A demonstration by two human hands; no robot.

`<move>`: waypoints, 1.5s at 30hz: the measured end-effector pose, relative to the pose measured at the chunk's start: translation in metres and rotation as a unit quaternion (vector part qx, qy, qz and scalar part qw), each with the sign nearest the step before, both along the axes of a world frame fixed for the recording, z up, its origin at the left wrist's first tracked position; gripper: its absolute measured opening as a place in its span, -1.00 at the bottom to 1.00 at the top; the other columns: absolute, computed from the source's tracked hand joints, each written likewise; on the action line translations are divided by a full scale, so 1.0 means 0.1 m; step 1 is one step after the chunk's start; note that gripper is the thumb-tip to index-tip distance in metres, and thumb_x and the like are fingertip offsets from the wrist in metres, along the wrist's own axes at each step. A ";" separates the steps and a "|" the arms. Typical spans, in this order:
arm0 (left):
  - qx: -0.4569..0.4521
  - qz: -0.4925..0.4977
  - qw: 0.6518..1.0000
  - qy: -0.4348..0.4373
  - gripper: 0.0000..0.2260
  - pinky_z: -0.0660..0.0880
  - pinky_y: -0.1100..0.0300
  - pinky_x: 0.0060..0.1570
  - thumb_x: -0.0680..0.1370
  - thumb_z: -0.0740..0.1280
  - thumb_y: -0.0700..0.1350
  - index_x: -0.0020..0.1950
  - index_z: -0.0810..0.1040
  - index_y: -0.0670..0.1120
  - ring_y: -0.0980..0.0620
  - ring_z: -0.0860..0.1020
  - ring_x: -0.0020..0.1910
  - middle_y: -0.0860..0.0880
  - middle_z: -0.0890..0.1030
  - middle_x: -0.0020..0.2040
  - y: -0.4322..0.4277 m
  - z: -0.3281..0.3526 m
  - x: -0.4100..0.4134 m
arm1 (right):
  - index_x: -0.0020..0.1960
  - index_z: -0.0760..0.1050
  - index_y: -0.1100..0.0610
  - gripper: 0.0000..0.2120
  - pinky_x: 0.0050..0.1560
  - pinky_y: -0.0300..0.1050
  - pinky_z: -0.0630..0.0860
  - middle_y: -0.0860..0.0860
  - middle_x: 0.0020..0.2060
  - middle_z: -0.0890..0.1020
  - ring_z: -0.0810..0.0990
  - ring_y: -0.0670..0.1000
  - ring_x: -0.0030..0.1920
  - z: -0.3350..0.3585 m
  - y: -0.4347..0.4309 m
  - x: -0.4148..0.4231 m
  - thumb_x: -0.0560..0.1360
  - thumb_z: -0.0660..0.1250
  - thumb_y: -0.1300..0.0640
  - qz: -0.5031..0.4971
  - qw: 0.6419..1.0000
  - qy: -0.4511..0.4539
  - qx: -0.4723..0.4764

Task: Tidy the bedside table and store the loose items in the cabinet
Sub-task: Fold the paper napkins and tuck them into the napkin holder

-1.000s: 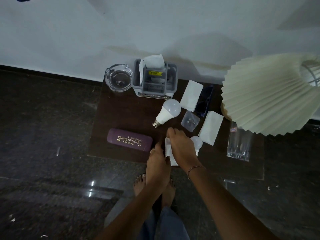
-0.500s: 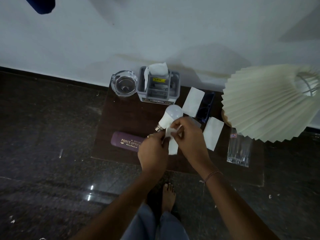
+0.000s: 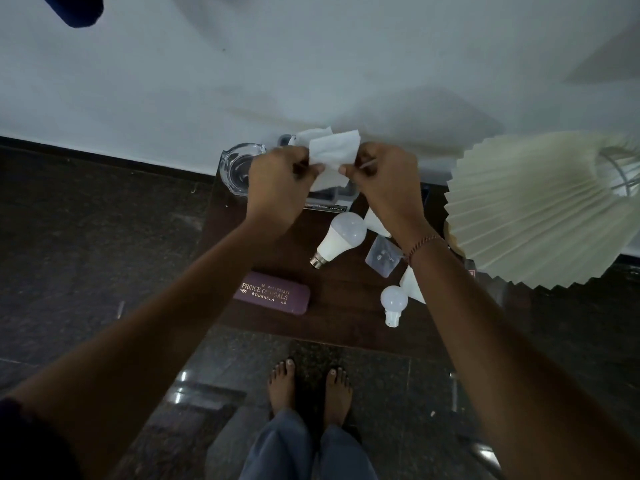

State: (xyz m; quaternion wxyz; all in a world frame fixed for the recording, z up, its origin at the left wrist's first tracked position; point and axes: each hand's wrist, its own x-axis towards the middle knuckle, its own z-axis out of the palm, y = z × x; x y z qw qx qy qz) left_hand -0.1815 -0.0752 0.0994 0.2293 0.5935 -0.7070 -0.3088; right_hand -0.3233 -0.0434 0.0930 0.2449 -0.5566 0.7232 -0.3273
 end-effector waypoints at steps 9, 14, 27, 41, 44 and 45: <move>-0.013 -0.047 0.996 -0.079 -0.83 0.36 0.31 -0.10 0.48 0.36 -0.15 0.01 0.64 -0.18 -0.06 0.61 -0.10 -0.14 0.68 -0.05 -0.47 -0.08 0.02 | 0.13 0.56 0.21 -0.73 -0.01 -0.37 0.43 0.10 0.03 0.67 0.63 0.02 0.02 -0.22 -0.35 0.06 0.47 0.36 0.13 -0.015 0.998 0.062 0.025; -0.009 -0.072 0.988 -0.135 -0.80 0.38 0.27 -0.06 0.49 0.36 -0.12 0.04 0.64 -0.18 -0.10 0.61 -0.06 -0.16 0.68 -0.02 -0.56 -0.21 0.05 | 0.17 0.54 0.22 -0.70 0.08 -0.23 0.51 0.13 0.02 0.67 0.63 0.05 0.03 -0.37 -0.40 0.07 0.48 0.35 0.13 -0.003 0.997 0.060 0.046; -0.042 -0.102 0.976 -0.188 -0.78 0.48 0.04 0.06 0.49 0.34 -0.10 0.12 0.60 -0.06 -0.14 0.56 0.09 -0.09 0.63 0.09 -0.53 -0.18 0.07 | 0.13 0.57 0.16 -0.75 0.02 -0.27 0.41 0.09 0.01 0.65 0.60 0.03 -0.03 -0.52 -0.39 0.09 0.46 0.36 0.19 0.037 0.988 0.143 0.036; -0.025 0.002 1.000 0.006 -0.83 0.34 0.52 -0.34 0.51 0.28 -0.02 -0.02 0.63 -0.02 0.27 0.50 -0.37 0.13 0.58 -0.27 0.25 0.01 -0.03 | 0.00 0.59 0.17 -0.89 -0.04 -0.32 0.47 0.07 -0.08 0.63 0.56 -0.10 -0.12 -0.22 0.57 -0.07 0.49 0.33 0.21 -0.131 0.991 -0.025 0.032; 0.128 -0.011 0.988 0.087 -0.83 0.59 0.11 -0.06 0.53 0.28 -0.06 0.02 0.63 -0.06 0.07 0.64 -0.19 -0.01 0.69 -0.14 0.55 -0.08 -0.26 | 0.06 0.59 0.17 -0.83 -0.06 -0.43 0.41 0.09 0.00 0.63 0.55 -0.09 -0.05 -0.29 0.94 -0.10 0.54 0.27 0.16 -0.205 0.976 -0.057 0.054; 0.177 -0.004 0.978 0.107 -0.82 0.58 0.02 0.01 0.53 0.28 -0.07 0.02 0.63 -0.07 0.03 0.64 -0.12 -0.04 0.69 -0.11 0.61 -0.13 -0.34 | 0.08 0.59 0.17 -0.81 -0.08 -0.49 0.39 0.08 0.02 0.64 0.53 -0.10 -0.03 -0.33 1.05 -0.12 0.55 0.25 0.16 -0.232 0.968 -0.070 0.062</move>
